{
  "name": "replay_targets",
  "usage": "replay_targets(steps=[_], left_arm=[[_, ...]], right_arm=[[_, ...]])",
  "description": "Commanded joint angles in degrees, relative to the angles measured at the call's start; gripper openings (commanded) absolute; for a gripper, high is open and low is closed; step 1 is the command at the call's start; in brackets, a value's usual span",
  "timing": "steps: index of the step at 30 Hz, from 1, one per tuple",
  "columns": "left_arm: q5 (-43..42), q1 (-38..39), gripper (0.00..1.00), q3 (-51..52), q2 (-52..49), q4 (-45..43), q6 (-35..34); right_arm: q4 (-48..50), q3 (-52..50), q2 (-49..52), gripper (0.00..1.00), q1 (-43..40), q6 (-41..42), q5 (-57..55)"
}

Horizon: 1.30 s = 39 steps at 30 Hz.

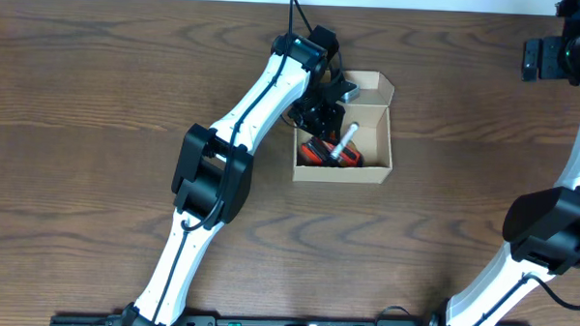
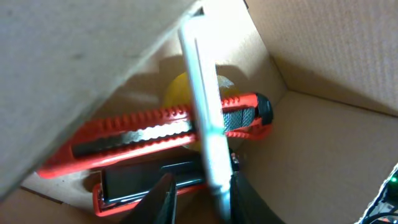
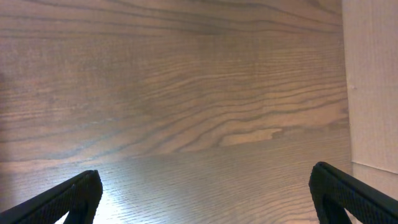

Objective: Pack container
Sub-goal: 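Lower the marker into the box and open the left gripper, then lift the left gripper out and move toward the blue-capped marker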

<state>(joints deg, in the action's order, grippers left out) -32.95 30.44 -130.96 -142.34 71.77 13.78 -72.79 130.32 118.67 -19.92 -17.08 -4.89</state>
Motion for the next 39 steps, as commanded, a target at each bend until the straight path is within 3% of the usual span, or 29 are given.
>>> replay_targets(steps=[1, 4, 6, 8, 11, 19, 22, 26, 32, 33, 36, 39], left_arm=[[0.4, -0.3, 0.27, -0.4, 0.1, 0.1, 0.6], [0.5, -0.3, 0.28, -0.4, 0.1, 0.0, 0.6], [0.7, -0.4, 0.34, -0.5, 0.1, -0.3, 0.6], [1.7, -0.5, 0.46, -1.0, 0.2, -0.5, 0.6], [4.2, -1.2, 0.49, -3.8, 0.5, -0.3, -0.3], [9.8, -5.0, 0.49, -23.7, 0.6, 2.4, -3.5], [8.4, -6.9, 0.49, -31.2, 0.6, 4.3, -5.8], [3.8, -9.2, 0.40, -39.2, 0.6, 10.1, -6.3], [22.4, -13.0, 0.37, -43.1, 0.6, 22.3, -7.9], [23.4, -13.9, 0.42, -42.9, 0.6, 23.3, -8.8], [25.7, -16.4, 0.72, -41.0, 0.6, 25.0, -11.5], [26.7, -18.0, 0.80, -38.9, 0.6, 25.0, -14.3]], right_arm=[[-0.1, -0.2, 0.6, 0.99, -0.5, 0.8, 0.0], [-0.1, -0.2, 0.6, 0.99, -0.5, 0.8, 0.0], [-0.1, -0.2, 0.6, 0.99, -0.5, 0.8, 0.0], [-0.1, -0.2, 0.6, 0.99, -0.5, 0.8, 0.0], [-0.1, -0.2, 0.6, 0.99, -0.5, 0.8, 0.0], [-0.1, -0.2, 0.6, 0.99, -0.5, 0.8, 0.0], [-0.1, -0.2, 0.6, 0.99, -0.5, 0.8, 0.0], [-0.1, -0.2, 0.6, 0.99, -0.5, 0.8, 0.0], [-0.1, -0.2, 0.6, 0.99, -0.5, 0.8, 0.0], [-0.1, -0.2, 0.6, 0.99, -0.5, 0.8, 0.0], [-0.1, -0.2, 0.6, 0.99, -0.5, 0.8, 0.0], [-0.1, -0.2, 0.6, 0.99, -0.5, 0.8, 0.0]])
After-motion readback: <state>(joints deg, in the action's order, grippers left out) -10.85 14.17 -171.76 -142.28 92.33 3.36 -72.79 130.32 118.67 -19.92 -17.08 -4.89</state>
